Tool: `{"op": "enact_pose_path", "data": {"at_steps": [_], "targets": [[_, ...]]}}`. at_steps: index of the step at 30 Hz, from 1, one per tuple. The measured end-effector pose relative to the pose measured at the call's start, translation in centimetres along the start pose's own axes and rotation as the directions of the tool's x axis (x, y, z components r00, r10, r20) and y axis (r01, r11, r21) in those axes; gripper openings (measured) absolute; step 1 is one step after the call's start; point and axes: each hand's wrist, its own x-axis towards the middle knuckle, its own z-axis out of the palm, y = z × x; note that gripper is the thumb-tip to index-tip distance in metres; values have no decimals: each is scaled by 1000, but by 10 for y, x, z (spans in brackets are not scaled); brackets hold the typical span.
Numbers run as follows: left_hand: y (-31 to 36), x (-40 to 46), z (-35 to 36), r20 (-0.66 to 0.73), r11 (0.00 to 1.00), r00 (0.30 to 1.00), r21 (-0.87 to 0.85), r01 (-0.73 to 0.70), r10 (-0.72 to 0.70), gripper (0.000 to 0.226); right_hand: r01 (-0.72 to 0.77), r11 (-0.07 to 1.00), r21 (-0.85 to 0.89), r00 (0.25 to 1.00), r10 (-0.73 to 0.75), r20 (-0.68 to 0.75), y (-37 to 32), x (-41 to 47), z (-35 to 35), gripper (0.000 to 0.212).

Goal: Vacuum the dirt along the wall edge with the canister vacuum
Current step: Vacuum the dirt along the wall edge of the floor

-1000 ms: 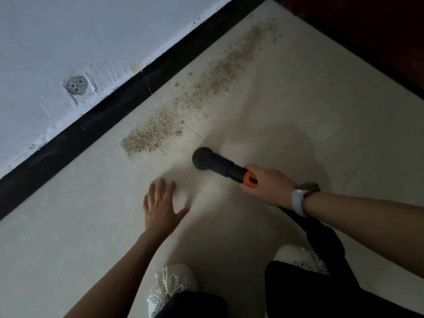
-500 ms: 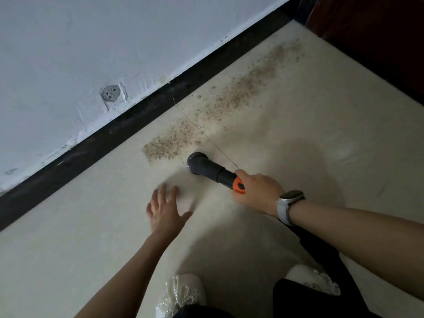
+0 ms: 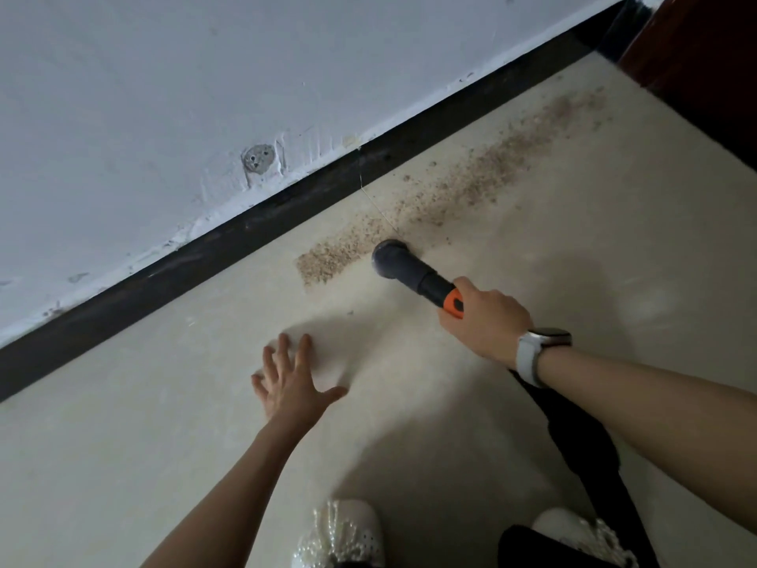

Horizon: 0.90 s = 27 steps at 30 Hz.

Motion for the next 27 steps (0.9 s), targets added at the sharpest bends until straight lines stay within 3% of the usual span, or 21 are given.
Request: {"op": "enact_pose_path", "data": {"at_steps": [5,12,15,18,24,27], "targets": [[1,5,-1,32,1000,999,0,24,-24,114,-36,999,4,998,36,-59,3,4,-7,37],[-2,10,0,80,993,990,-11,116,-115,135,339,940,-35,941,-339,27,-64,-27,18,33],[-2,10,0,96,992,988,-12,122,-120,136,392,918,-68,920,-391,29,-83,-24,26,33],[-3,10,0,98,994,989,-29,110,-106,135,347,935,-66,937,-348,-6,-76,-10,21,31],[-6,9,0,84,996,993,-32,81,-78,135,65,994,-90,990,-75,-115,-29,25,-6,36],[-6,9,-2,88,997,993,-24,78,-76,136,95,993,-70,987,-103,-121,-36,22,-5,34]]}}
